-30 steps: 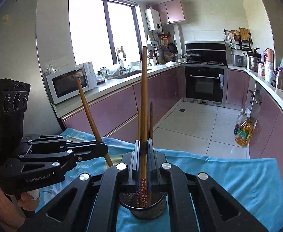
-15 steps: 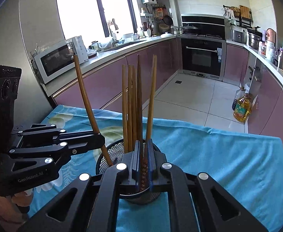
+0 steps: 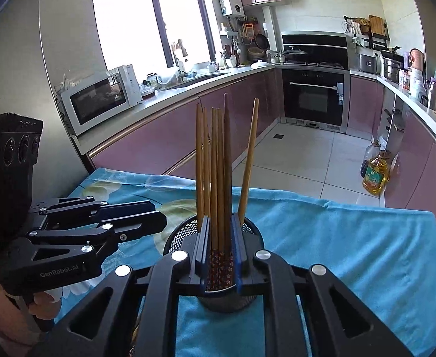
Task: Organize utensils
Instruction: 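Open both grippers to release the chopsticks into the cup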
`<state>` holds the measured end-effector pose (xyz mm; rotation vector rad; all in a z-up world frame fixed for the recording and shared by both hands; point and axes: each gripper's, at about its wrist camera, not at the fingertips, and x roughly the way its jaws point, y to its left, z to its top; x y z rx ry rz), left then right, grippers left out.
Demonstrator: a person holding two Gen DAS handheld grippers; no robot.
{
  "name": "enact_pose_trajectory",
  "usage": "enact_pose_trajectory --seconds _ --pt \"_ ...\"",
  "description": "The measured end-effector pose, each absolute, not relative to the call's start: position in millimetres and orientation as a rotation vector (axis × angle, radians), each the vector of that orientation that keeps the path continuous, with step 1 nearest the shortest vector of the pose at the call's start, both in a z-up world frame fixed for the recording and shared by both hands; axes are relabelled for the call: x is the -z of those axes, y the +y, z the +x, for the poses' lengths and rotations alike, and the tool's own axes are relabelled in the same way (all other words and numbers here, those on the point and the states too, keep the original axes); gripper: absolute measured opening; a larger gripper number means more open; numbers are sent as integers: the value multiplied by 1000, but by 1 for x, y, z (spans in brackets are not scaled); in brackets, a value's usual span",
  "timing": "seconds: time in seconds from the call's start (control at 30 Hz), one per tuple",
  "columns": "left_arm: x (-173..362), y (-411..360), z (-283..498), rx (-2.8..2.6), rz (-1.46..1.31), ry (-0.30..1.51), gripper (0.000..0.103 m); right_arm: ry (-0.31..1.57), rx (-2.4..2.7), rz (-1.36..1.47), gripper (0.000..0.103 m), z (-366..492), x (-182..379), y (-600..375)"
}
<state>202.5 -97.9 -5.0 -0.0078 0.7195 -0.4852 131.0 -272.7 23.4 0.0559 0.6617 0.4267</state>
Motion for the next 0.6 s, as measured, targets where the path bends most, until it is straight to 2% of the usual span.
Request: enact_pose_trajectory --seconds 0.23,0.5,0.6 --pt "2 -79 172 439 5 658 37 624 -467 65 25 107 -27 -269" --pt "1 -66 145 400 6 635 49 612 -525 52 43 77 -22 -259" --pt "2 -63 135 380 21 629 53 630 -544 45 46 70 -14 -253"
